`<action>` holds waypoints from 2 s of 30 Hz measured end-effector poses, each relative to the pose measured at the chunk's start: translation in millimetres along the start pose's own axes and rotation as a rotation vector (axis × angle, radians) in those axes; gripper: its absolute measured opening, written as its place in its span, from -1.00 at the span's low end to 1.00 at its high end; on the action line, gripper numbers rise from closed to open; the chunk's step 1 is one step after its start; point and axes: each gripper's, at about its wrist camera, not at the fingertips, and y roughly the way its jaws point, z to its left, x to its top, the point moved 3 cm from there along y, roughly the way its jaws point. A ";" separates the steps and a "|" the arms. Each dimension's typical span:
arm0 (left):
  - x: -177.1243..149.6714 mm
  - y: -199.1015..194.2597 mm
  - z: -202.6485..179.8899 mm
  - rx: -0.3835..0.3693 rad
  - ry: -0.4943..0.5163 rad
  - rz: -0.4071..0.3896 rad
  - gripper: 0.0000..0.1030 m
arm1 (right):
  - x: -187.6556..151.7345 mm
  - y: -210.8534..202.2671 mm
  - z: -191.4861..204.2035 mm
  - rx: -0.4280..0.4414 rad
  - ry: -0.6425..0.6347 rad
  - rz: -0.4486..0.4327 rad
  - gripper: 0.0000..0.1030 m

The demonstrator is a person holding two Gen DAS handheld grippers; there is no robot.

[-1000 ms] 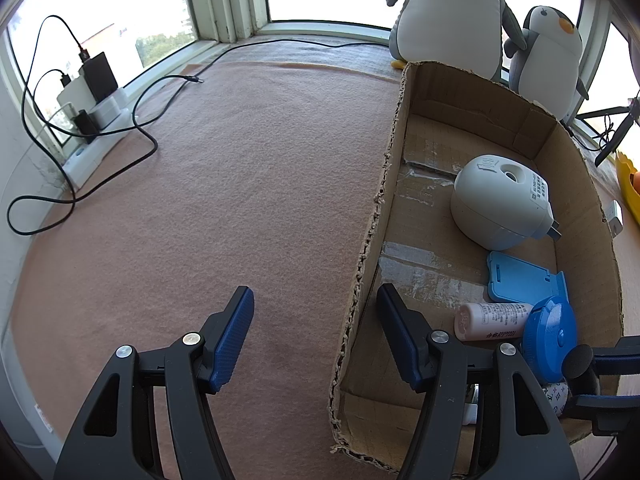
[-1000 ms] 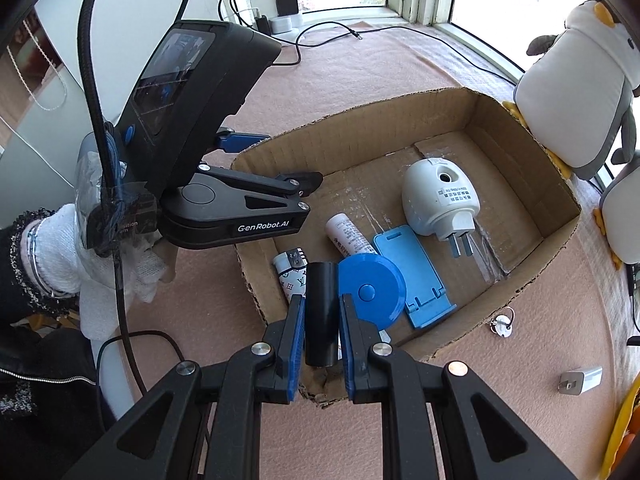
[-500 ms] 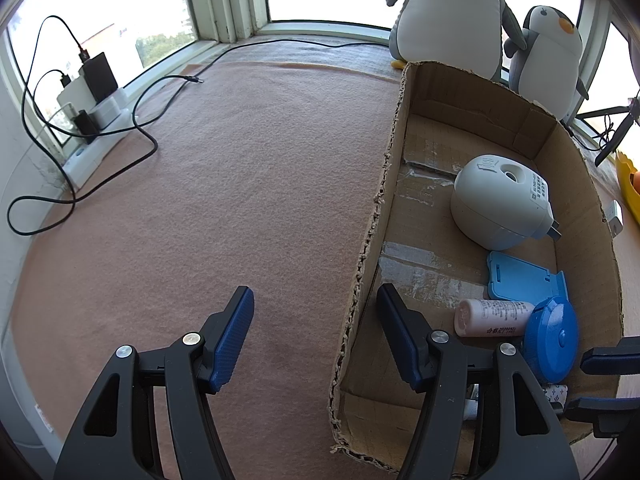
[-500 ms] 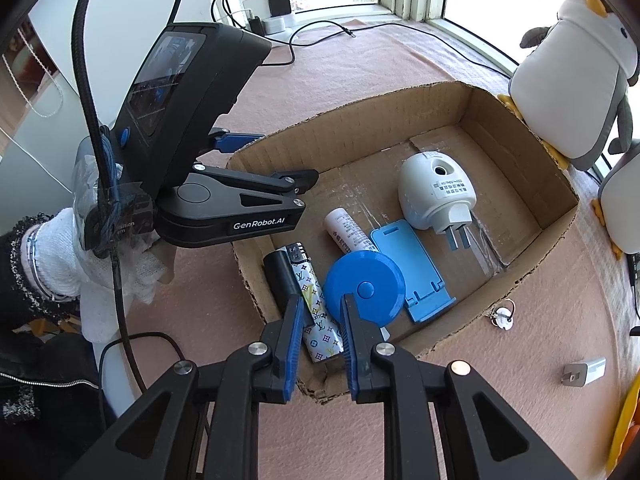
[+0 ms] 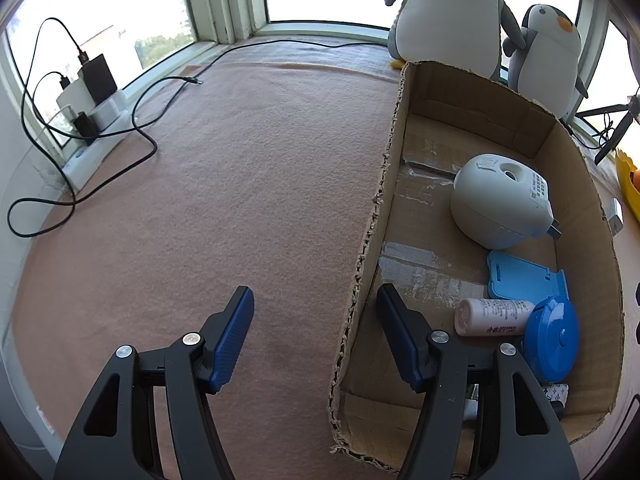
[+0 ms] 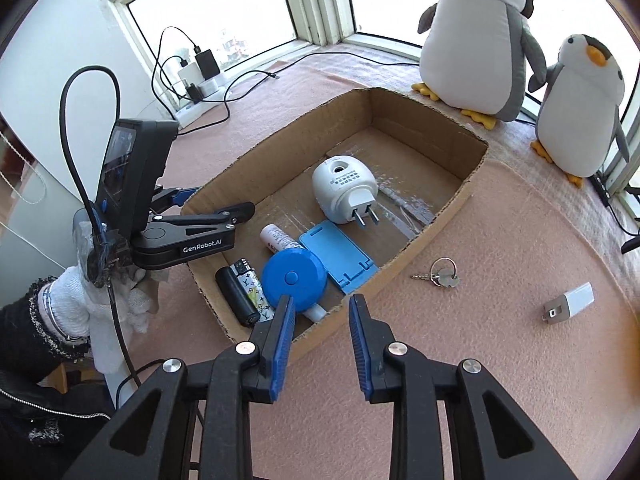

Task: Organize rigid objects
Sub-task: 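Carry the black cylinder into the box and open the right gripper, then move the right gripper to the key ring and grasp it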

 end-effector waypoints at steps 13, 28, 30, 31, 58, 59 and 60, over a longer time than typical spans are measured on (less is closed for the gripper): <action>0.0 -0.2 -0.6 0.002 -0.002 -0.001 0.24 | -4.5 13.6 -42.3 -0.088 0.106 -0.014 -0.51; 2.0 0.7 -1.2 0.006 -0.005 0.011 0.25 | 15.6 48.8 -56.4 -0.087 -0.057 0.019 -0.21; 2.3 1.1 -1.3 0.007 -0.008 0.014 0.25 | 16.8 52.5 -55.7 -0.102 -0.101 0.027 -0.07; 2.4 1.2 -1.0 0.007 -0.010 0.015 0.25 | 17.3 54.8 -56.4 -0.097 -0.114 0.035 -0.07; 2.8 -1.1 -5.6 0.035 -0.007 0.024 0.25 | 21.4 82.3 -74.0 -0.045 -0.179 0.071 -0.40; 2.9 -1.1 -5.6 0.035 -0.007 0.024 0.25 | 20.6 82.1 -75.0 -0.045 -0.177 0.071 -0.43; 2.9 -1.1 -5.6 0.034 -0.007 0.024 0.25 | 19.7 81.3 -75.7 -0.046 -0.177 0.070 -0.45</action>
